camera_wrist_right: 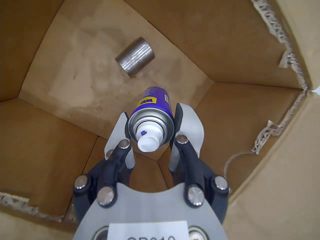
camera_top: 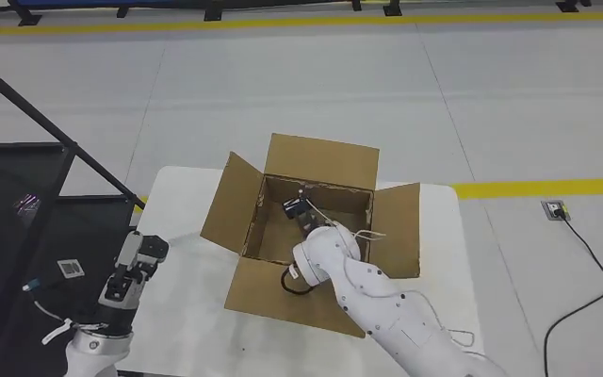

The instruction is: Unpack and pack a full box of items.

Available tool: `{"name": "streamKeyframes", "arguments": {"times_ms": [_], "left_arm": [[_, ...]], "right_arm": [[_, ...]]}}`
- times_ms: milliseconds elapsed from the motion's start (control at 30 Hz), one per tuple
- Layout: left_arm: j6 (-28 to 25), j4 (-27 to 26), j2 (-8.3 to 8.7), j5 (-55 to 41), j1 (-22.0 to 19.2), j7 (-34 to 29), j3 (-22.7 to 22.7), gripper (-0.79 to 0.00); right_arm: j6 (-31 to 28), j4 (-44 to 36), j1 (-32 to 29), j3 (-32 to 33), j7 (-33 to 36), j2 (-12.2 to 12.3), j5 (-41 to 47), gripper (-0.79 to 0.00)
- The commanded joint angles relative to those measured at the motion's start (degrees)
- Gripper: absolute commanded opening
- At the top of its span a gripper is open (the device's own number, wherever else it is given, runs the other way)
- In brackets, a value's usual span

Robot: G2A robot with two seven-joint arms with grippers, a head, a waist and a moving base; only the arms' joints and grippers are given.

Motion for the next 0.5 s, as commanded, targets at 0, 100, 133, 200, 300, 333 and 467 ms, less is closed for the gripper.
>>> {"name": "streamKeyframes", "arguments": {"times_ms": [0,100,133,200,300,333,467], "left_arm": [[0.18,-0.05,0.01,-0.03,0.0,-0.14,0.03,0.0],[0.28,-0.33,0.0,-0.83,0.03,-0.56,0.2,0.0],[0.42,-0.45,0.01,-0.96,0.12,-0.71,0.24,0.0],[0.48,-0.69,0.0,-1.14,0.27,-0.79,0.23,0.0],[0.86,-0.84,0.0,-0.93,0.39,-0.49,0.08,0.0],[1.51,-0.72,-0.01,-0.73,0.45,-0.07,-0.03,0.0],[4.58,-1.07,-0.08,-0.79,-0.12,1.87,-0.32,0.0]], "right_arm": [[0.14,2.31,0.78,-0.26,-0.46,-0.67,0.82,-0.68],[-0.34,4.47,1.54,-0.09,-1.06,-1.46,2.52,-0.533],[-0.45,5.08,1.79,-0.01,-1.29,-1.65,2.71,-0.517],[-0.76,6.0,2.05,0.28,-1.6,-1.99,3.37,-0.489],[-1.03,6.77,2.24,0.83,-1.97,-2.33,3.73,-0.434],[-1.21,6.8,2.23,1.09,-2.01,-2.4,3.89,-0.437],[-1.7,6.07,1.84,2.1,-1.96,-2.46,3.5,-0.36]]}}
